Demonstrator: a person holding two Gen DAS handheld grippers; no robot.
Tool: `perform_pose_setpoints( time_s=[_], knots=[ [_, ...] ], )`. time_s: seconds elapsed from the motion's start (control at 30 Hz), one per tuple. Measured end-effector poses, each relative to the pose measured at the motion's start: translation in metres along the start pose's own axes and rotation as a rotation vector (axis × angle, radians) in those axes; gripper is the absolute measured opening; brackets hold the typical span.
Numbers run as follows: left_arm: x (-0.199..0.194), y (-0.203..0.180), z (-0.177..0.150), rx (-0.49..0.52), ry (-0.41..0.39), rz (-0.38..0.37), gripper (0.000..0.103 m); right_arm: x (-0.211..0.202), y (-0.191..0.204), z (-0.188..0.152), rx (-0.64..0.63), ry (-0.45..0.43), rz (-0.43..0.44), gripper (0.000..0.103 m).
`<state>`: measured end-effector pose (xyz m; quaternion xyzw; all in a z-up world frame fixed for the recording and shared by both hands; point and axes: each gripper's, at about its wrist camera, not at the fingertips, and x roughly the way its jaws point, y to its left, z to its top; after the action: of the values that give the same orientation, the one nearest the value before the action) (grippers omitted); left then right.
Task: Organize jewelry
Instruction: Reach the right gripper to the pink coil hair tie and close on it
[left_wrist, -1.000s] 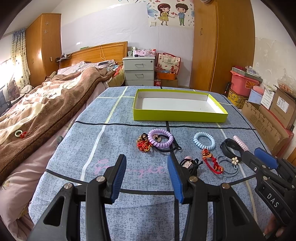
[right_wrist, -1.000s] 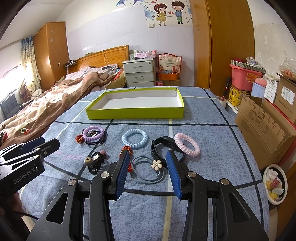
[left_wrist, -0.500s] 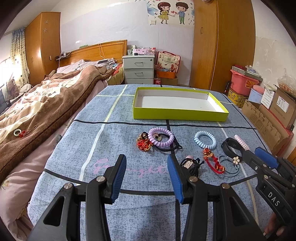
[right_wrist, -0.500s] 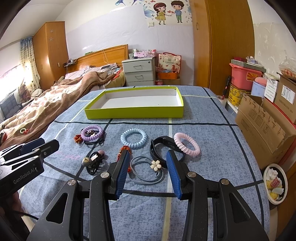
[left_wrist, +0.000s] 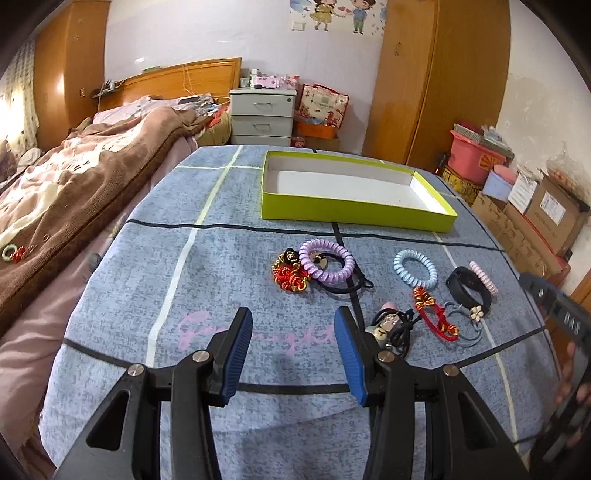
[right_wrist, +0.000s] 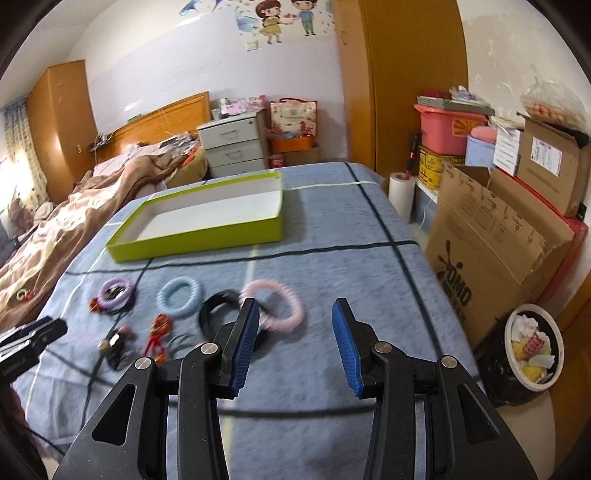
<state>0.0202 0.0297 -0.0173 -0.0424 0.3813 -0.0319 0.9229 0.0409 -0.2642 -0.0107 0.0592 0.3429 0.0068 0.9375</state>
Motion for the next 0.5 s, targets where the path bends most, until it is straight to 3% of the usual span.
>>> perform_pose_setpoints(
  time_s=[0.27,0.5],
  knots=[
    [0.014,0.016,0.007,-0.030,0.045,-0.057,0.048,0.046,-0.013,0.012,-0.008,0.162,0.081,0.042],
    [0.023,0.030,0.011,-0.062,0.071,-0.074,0.048,0.062,-0.004,0.017,-0.087,0.216,0.084,0.042]
  ],
)
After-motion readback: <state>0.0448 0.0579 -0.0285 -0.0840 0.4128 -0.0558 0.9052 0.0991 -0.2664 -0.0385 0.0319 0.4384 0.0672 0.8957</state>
